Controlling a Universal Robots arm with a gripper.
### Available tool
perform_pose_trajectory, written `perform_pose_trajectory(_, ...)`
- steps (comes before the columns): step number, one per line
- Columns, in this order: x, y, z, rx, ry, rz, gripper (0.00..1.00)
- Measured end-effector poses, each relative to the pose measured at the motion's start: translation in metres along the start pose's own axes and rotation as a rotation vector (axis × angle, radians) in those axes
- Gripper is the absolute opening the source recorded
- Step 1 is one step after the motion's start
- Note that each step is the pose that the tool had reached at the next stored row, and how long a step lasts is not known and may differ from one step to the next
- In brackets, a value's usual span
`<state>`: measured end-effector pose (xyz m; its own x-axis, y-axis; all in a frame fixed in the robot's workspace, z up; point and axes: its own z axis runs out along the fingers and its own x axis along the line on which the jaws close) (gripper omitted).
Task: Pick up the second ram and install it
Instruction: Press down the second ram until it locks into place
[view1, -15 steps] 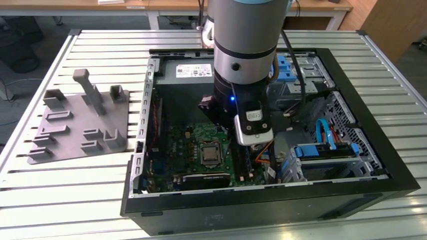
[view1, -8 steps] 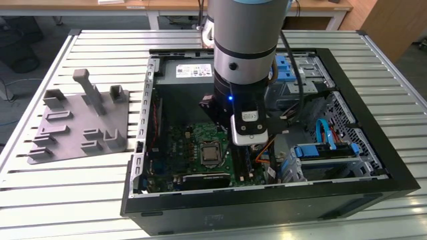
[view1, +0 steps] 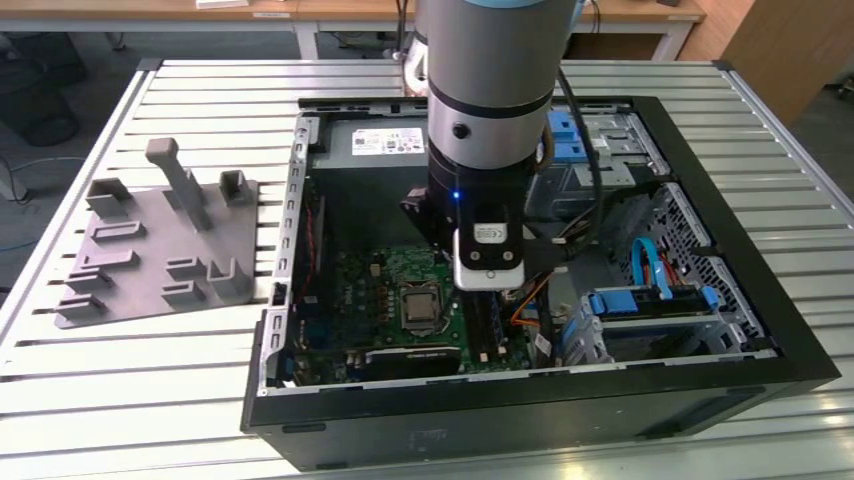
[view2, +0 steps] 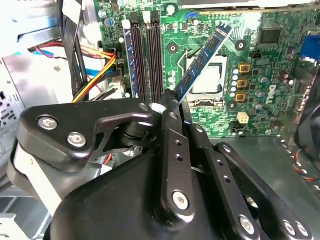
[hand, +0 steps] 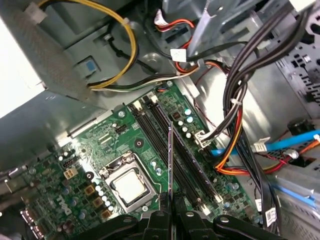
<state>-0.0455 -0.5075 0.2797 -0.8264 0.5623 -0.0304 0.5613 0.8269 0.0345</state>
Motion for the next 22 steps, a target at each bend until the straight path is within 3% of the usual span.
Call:
perform_pose_trajectory(7, 0.0, 0.0, 0.0003, 0.002, -0.0023, 0.068, 0.14)
perform_pose_trajectory(16, 0.0, 0.0, 0.0003, 0.0023, -0.0027, 0.078, 0.14)
perform_pose_trajectory(18, 0.0, 0.0, 0.0003, 0.0023, -0.0027, 0.075, 0.14)
perform_pose_trajectory(22, 0.0001, 0.0, 0.0005, 0.0002, -0.0002, 0.005, 0.14)
